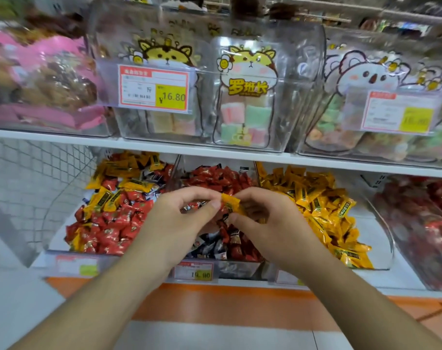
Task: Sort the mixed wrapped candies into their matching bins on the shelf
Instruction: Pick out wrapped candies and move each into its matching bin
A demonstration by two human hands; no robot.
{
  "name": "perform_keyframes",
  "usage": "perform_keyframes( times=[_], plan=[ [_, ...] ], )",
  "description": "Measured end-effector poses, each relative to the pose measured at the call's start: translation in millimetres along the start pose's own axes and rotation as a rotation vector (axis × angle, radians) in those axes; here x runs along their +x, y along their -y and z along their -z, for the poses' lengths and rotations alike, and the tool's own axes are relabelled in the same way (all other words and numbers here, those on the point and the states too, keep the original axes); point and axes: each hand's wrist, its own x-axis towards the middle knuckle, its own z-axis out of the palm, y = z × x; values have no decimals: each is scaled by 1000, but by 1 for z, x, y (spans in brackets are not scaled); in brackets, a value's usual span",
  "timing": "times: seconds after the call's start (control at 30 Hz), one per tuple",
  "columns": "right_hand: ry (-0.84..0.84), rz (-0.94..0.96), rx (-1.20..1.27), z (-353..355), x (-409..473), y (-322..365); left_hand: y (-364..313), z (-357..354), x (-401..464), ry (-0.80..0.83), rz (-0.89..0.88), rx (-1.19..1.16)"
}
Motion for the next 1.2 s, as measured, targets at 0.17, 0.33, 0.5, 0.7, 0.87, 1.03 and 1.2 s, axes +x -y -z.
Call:
perform_keyframes(
  times=[0.17,0.33,0.5,0.7,0.87,1.03,1.2],
  plan=[
    [-136,-84,-404,24,5,-9,-1,23,0,-29,-35,159],
    [-402,-297,-786,49,14,-17,4,75,16,-162,-164,436],
    [-242,-288,-651,24,13,-12,21,122,29,-126,-101,577],
    [-118,-52,-575,-11,7,1,37,123,27,214,-32,852],
    [-71,-2,-553,-27,7,-1,51,119,36,245,-102,1064],
    [-53,-8,-549,-30,9,-1,59,120,44,109,-125,1095],
    [-53,3,-563,-29,8,-3,58,127,48,106,-166,1115]
  ],
)
